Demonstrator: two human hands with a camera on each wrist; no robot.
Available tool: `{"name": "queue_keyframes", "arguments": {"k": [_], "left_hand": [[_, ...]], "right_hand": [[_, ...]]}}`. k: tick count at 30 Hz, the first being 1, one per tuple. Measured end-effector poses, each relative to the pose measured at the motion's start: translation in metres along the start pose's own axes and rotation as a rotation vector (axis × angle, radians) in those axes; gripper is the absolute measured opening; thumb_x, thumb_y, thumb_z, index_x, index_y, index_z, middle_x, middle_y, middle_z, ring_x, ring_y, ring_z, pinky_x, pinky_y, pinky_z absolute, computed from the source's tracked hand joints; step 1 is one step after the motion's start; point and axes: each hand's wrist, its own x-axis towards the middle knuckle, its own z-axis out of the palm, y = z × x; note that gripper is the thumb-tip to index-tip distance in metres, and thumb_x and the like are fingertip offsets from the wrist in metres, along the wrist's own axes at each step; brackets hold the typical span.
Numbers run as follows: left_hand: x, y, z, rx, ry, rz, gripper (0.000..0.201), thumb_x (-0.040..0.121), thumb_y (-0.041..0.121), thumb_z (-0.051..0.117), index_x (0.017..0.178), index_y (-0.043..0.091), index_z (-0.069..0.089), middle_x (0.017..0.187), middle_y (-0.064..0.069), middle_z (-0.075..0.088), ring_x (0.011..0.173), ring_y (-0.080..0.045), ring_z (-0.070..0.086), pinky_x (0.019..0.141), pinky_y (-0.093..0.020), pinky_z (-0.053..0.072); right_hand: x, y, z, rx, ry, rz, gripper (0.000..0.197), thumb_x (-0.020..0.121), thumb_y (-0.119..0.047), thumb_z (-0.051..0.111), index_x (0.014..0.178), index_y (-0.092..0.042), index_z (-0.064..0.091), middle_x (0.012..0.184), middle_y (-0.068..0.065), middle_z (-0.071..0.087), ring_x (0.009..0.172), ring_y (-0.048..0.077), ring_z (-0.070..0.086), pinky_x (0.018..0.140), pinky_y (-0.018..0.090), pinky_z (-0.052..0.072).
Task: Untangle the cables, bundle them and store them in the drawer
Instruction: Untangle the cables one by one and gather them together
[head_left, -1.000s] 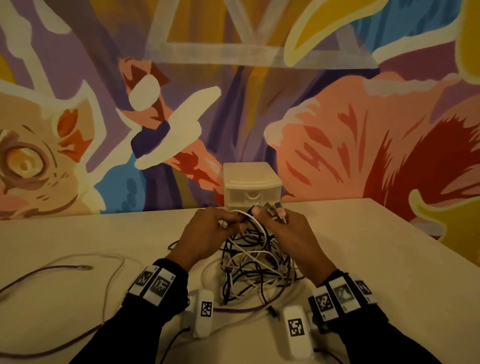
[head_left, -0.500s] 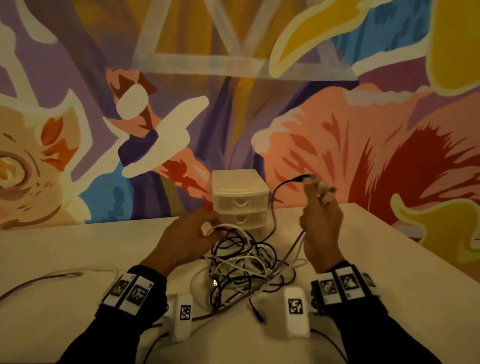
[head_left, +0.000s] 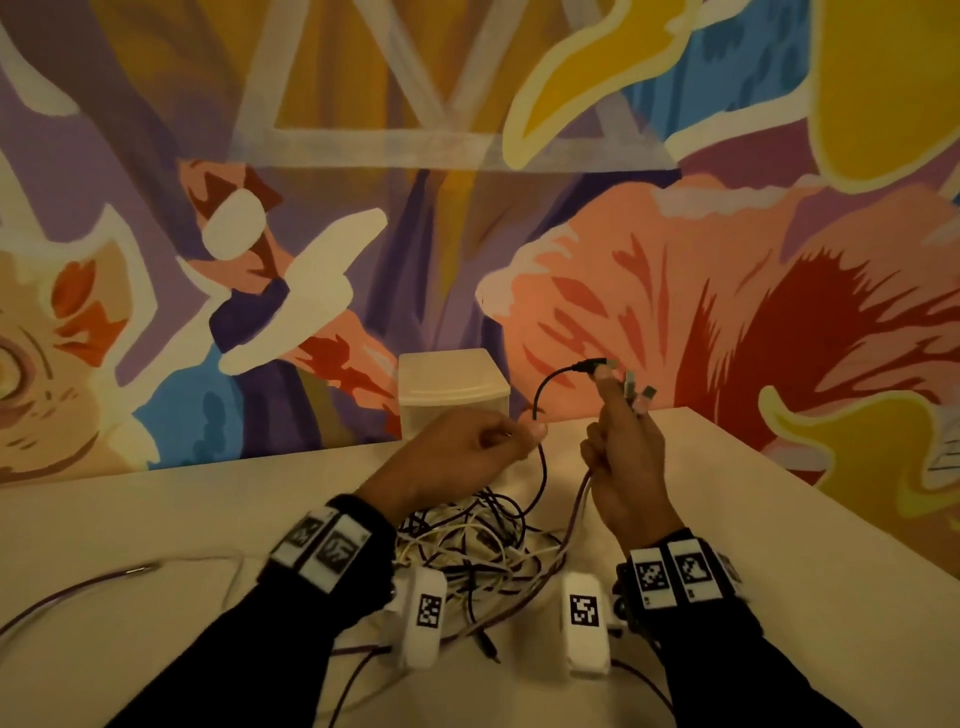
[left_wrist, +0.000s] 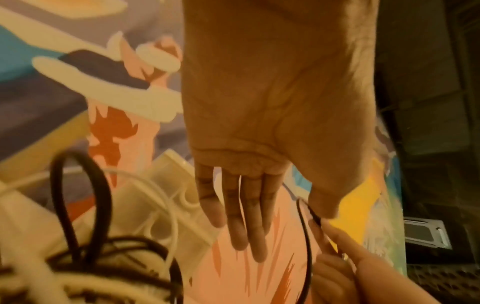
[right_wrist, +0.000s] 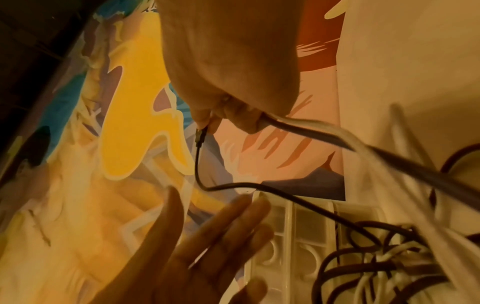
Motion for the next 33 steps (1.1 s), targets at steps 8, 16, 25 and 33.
{"name": "queue_keyframes", "arguments": {"k": [8,16,25,33], "left_hand": [[0.017,-0.008,0.012,-0.234,0.149,0.069,0.028,0.107,0.033,0.064,0.100,0.013,0.081,0.086,-0.005,0.082,0.076,-0.016,0.076,0.071,-0.030,0.057],[-0.010,-0.010,0.020,-0.029,-0.196,0.028,0.019,0.100,0.038,0.074,0.099,0.020,0.079,0.097,0.000,0.080,0.095,-0.016,0.075,0.095,-0.033,0.057],[-0.020,-0.024,-0.008,-0.188,-0.240,-0.070,0.008,0.105,0.018,0.062,0.102,0.013,0.067,0.103,-0.004,0.078,0.100,-0.014,0.070,0.100,-0.032,0.051],[-0.011,-0.015,-0.038,0.028,0.156,0.128,0.011,0.096,0.014,0.078,0.104,0.021,0.077,0.101,0.008,0.079,0.099,-0.007,0.071,0.086,-0.015,0.056]], "right_hand": [[-0.003,0.015,0.001,-0.060,-0.138,0.115,0.027,0.102,-0.043,0.072,0.100,-0.019,0.061,0.061,-0.006,0.023,0.048,0.010,0.019,0.045,0.027,0.018],[-0.001,0.015,0.013,0.155,-0.139,0.140,0.029,0.115,-0.031,0.047,0.091,-0.017,0.054,0.070,-0.003,0.054,0.057,0.011,0.046,0.055,0.027,0.035],[0.008,-0.011,-0.010,0.448,-0.326,0.137,0.038,0.113,-0.049,0.046,0.092,-0.020,0.059,0.063,-0.007,0.028,0.046,0.007,0.024,0.042,0.022,0.023],[-0.015,-0.005,0.005,-0.480,-0.487,0.100,0.040,0.085,-0.046,0.090,0.084,-0.023,0.056,0.063,-0.004,0.027,0.049,0.011,0.024,0.048,0.031,0.019]]}}
